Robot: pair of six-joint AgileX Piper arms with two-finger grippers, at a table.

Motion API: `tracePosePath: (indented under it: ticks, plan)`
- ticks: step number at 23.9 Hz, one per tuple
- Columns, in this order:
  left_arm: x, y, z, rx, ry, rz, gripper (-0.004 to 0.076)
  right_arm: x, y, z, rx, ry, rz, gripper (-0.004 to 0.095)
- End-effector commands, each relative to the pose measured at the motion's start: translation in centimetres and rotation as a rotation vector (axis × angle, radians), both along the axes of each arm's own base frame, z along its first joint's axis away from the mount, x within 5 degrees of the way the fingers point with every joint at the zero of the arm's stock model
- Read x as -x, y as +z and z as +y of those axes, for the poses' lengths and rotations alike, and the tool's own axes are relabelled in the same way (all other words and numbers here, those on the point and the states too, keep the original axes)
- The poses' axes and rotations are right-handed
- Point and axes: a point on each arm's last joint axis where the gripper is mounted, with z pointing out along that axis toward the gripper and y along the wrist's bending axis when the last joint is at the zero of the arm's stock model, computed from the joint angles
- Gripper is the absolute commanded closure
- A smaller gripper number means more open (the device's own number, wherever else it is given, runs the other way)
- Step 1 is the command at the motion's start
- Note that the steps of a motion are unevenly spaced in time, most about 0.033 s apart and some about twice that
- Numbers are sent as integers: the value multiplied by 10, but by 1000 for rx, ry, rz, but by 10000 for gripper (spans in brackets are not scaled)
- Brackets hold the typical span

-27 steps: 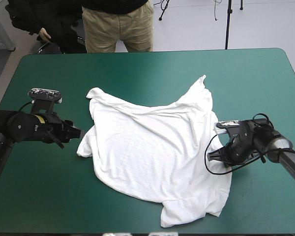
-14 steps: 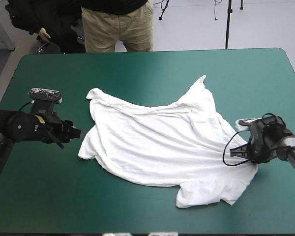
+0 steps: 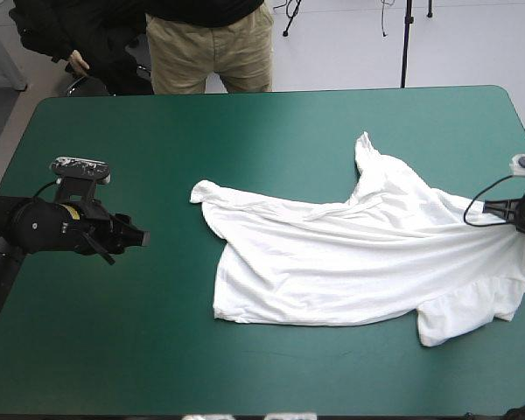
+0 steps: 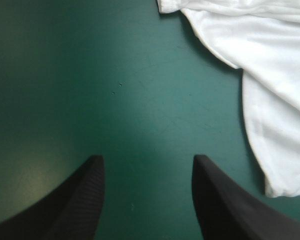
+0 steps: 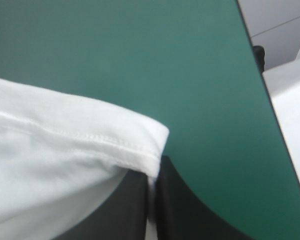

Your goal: Fold the cloth

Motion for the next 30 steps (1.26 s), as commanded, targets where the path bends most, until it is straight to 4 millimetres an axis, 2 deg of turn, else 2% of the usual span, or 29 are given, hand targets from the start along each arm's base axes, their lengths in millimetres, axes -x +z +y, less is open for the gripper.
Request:
tracePosePath:
  ticks: [1,2,6,9,12,14,15,18,20,22,25,30]
  plan:
    - [2,14,-1,33,0,-84,341,-28,30,-14,54,2,-133,925]
    - [2,14,-1,32,0,-80,341,-47,35,-19,54,-2,-166,925]
    - [3,13,-1,31,-1,-72,342,-87,49,-32,76,-5,-266,925]
    - [3,13,-1,29,-1,-75,342,-105,45,-38,78,-1,-300,924]
    - [3,13,-1,29,-1,-75,343,-111,34,-37,49,16,-280,924]
    - [3,13,-1,32,0,-73,344,-110,29,-35,57,92,-211,833]
    - [3,13,-1,34,3,-72,344,-108,28,-34,41,107,-183,693]
    - [3,13,-2,40,2,-71,344,-101,27,-34,-5,98,-138,391]
    - [3,13,-2,39,2,-66,344,-96,29,-34,-23,88,-109,270]
    - [4,13,-2,35,1,-57,344,-89,40,-33,-23,84,-109,282]
    - [4,12,-2,34,1,-51,344,-76,65,-26,-29,81,-144,361]
    - [4,12,-1,19,-5,-51,344,-44,113,2,-182,131,-221,397]
